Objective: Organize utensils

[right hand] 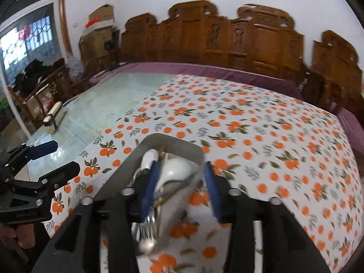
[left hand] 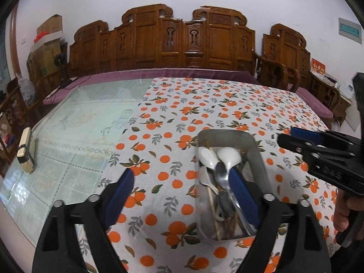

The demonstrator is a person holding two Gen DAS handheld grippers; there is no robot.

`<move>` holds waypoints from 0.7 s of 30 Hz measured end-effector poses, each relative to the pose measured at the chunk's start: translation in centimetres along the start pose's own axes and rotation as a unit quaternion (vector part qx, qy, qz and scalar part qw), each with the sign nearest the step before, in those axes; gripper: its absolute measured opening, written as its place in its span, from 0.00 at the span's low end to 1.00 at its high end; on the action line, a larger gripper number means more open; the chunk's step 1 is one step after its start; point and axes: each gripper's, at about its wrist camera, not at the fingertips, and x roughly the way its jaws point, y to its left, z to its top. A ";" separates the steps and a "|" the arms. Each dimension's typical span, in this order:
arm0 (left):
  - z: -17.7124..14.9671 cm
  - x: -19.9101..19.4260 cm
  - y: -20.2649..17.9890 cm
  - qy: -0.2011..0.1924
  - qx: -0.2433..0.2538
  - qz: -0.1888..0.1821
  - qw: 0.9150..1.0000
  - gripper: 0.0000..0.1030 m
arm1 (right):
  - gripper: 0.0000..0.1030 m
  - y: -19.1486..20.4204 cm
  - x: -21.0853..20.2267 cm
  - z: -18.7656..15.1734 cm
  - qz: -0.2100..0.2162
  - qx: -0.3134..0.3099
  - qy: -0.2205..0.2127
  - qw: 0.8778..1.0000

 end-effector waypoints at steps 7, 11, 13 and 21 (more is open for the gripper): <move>0.0 -2.0 -2.7 0.001 0.015 -0.011 1.000 0.92 | 0.94 -2.0 -6.1 -1.6 -0.039 0.024 -0.032 0.998; -0.2 -3.4 -4.3 0.003 0.030 -0.012 0.999 0.92 | 0.97 -2.7 -8.9 -2.5 -0.050 0.036 -0.041 0.997; -0.2 -4.4 -5.0 0.000 0.037 -0.012 0.999 0.92 | 0.97 -3.0 -10.2 -3.1 -0.056 0.040 -0.045 0.997; -0.2 -8.0 -7.3 -0.009 0.051 -0.020 0.998 0.92 | 0.97 -4.5 -15.7 -6.1 -0.078 0.069 -0.061 0.993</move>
